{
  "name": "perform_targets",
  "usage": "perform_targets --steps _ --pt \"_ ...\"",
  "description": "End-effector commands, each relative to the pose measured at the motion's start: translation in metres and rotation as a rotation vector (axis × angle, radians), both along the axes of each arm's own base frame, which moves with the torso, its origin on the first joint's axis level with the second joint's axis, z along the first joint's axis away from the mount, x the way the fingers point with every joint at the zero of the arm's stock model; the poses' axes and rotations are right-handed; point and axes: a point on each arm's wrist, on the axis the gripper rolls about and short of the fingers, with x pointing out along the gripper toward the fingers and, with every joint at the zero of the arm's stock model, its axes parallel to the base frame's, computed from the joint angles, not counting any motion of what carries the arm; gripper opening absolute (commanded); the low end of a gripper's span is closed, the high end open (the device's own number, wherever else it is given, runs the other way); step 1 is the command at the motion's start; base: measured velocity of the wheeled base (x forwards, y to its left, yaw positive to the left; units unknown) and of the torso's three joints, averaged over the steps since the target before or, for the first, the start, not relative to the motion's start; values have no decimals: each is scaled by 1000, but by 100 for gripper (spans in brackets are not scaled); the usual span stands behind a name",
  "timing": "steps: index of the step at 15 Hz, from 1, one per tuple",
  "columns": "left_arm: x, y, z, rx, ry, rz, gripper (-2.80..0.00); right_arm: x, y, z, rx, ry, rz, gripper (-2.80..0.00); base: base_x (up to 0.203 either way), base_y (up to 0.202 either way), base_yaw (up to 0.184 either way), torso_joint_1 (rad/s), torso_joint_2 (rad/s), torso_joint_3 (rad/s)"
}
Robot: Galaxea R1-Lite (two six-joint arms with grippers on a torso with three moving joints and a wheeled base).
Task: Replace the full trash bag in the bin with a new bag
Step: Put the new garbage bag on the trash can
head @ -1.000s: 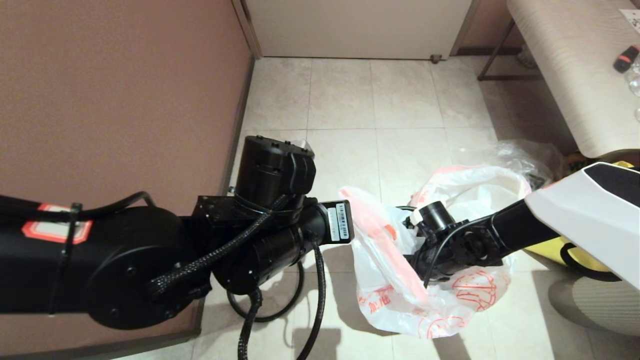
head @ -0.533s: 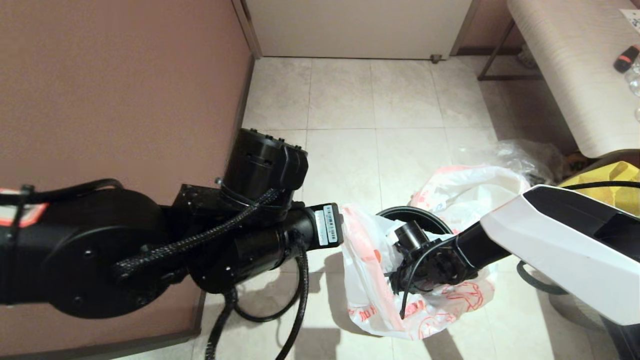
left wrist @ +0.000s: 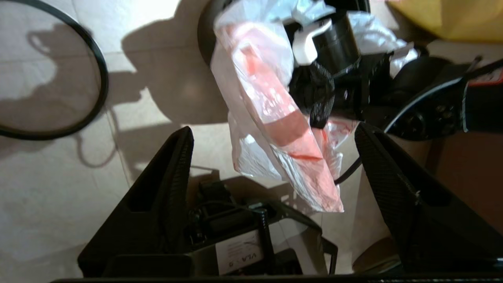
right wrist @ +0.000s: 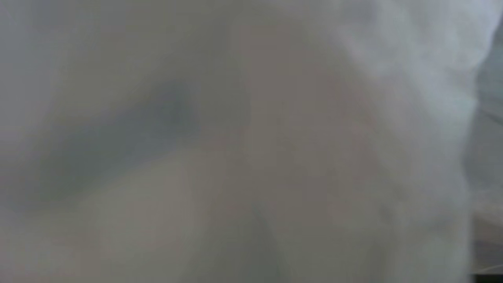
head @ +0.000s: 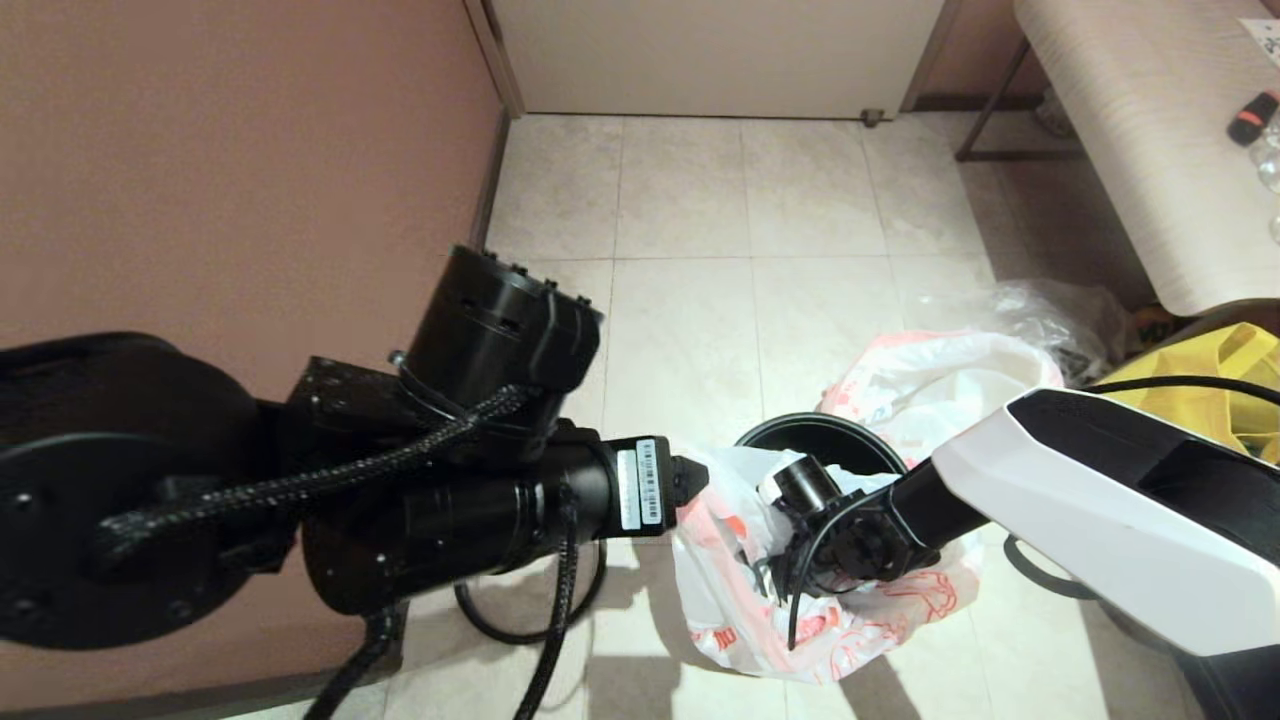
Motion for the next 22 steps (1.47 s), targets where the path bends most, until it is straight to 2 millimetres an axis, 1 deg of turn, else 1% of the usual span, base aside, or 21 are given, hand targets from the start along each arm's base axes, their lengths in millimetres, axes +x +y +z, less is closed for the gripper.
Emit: perform_targets --steps 1,2,4,6,7,8,10,12,14,17,20,22 --pt "5 -14 -20 46 55 -20 0 0 0 -4 -4 5 -2 -280 0 0 0 0 0 0" --pt "4 -18 -27 56 94 -56 0 2 1 -3 -1 1 -2 -280 0 0 0 0 0 0" --pt "7 -23 -38 79 131 -71 0 3 2 -2 2 -3 -2 -280 0 0 0 0 0 0" --pt "17 -32 -54 115 161 -60 0 4 2 -2 3 -5 -2 -280 0 0 0 0 0 0" --pt "20 -32 -59 125 171 -51 0 4 3 -1 5 -8 -2 -280 0 0 0 0 0 0" --pt "21 -32 -62 132 177 -51 -280 5 2 1 6 -10 -3 -280 0 0 0 0 0 0" --pt "27 -34 -68 144 187 -39 -280 5 2 2 9 -14 -4 -280 0 0 0 0 0 0" --pt "38 -35 -76 145 184 -15 -280 4 3 4 11 -15 -4 -280 0 0 0 0 0 0" --pt "42 -33 -77 140 179 -2 -280 4 2 11 19 -25 -8 -280 0 0 0 0 0 0" --pt "48 -25 -72 132 169 26 -280 4 -1 21 27 -39 -15 -280 0 0 0 0 0 0" --pt "42 -19 -57 97 137 28 -280 4 -2 25 29 -43 -16 -280 0 0 0 0 0 0" --pt "41 -19 -54 101 115 50 -280 4 -3 26 32 -45 -17 -280 0 0 0 0 0 0"
